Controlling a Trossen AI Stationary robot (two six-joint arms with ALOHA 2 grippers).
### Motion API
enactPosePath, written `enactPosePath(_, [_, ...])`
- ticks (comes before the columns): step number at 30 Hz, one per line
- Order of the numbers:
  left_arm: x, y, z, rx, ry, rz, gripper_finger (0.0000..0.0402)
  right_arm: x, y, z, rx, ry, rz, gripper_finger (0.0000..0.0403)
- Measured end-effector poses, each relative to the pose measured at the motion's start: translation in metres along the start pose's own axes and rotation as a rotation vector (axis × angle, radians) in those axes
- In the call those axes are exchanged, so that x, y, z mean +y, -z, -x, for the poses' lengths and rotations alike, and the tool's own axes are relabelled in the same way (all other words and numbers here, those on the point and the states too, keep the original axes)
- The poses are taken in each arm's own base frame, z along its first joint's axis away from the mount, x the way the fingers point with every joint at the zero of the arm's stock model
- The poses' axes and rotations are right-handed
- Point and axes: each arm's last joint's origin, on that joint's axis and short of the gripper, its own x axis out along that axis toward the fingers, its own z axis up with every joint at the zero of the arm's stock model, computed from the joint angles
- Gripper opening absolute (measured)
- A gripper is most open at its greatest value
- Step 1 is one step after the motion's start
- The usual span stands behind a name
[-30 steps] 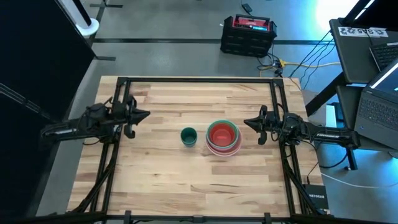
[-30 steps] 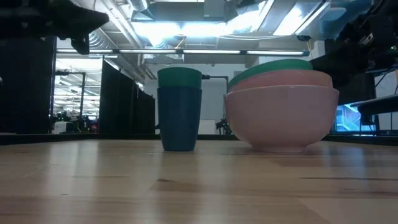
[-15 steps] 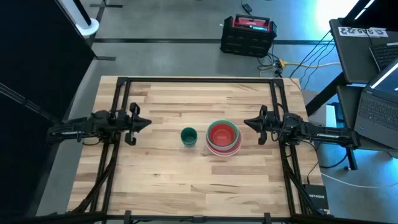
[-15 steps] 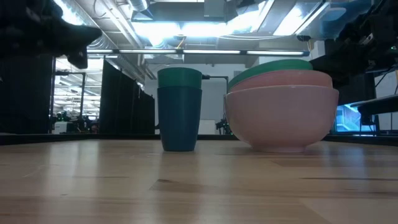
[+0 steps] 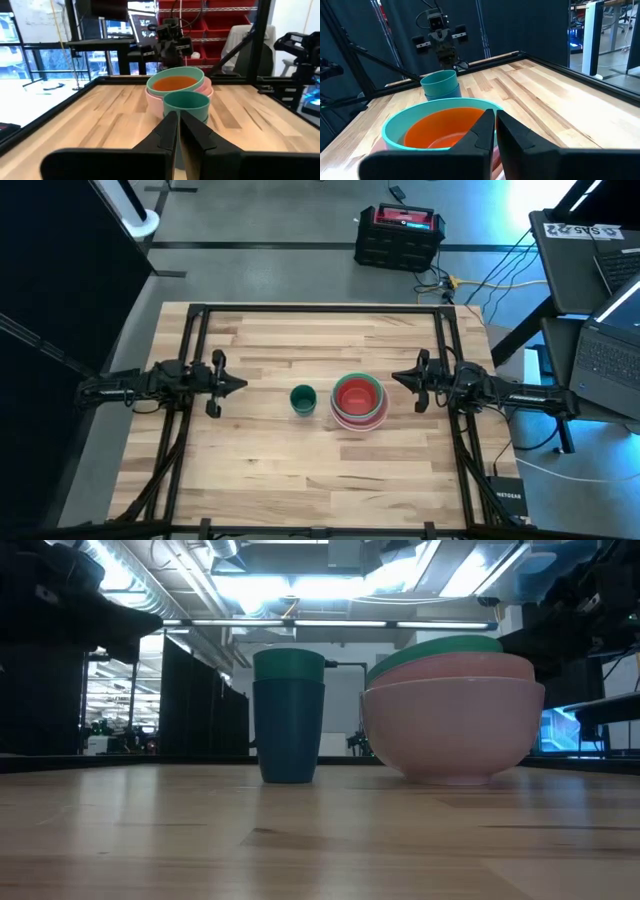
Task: Nest bowls inside each other
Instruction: Return to Home Position
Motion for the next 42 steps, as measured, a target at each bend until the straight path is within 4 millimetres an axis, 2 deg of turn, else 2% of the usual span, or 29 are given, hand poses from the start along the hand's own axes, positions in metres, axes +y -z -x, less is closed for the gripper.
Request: enactPosePath(42, [0.0, 0.0005, 0.0, 0.003, -0.001, 0.027, 0.0, 0.0, 0.0, 0.0, 0.0, 0.0, 0.0, 0.0003])
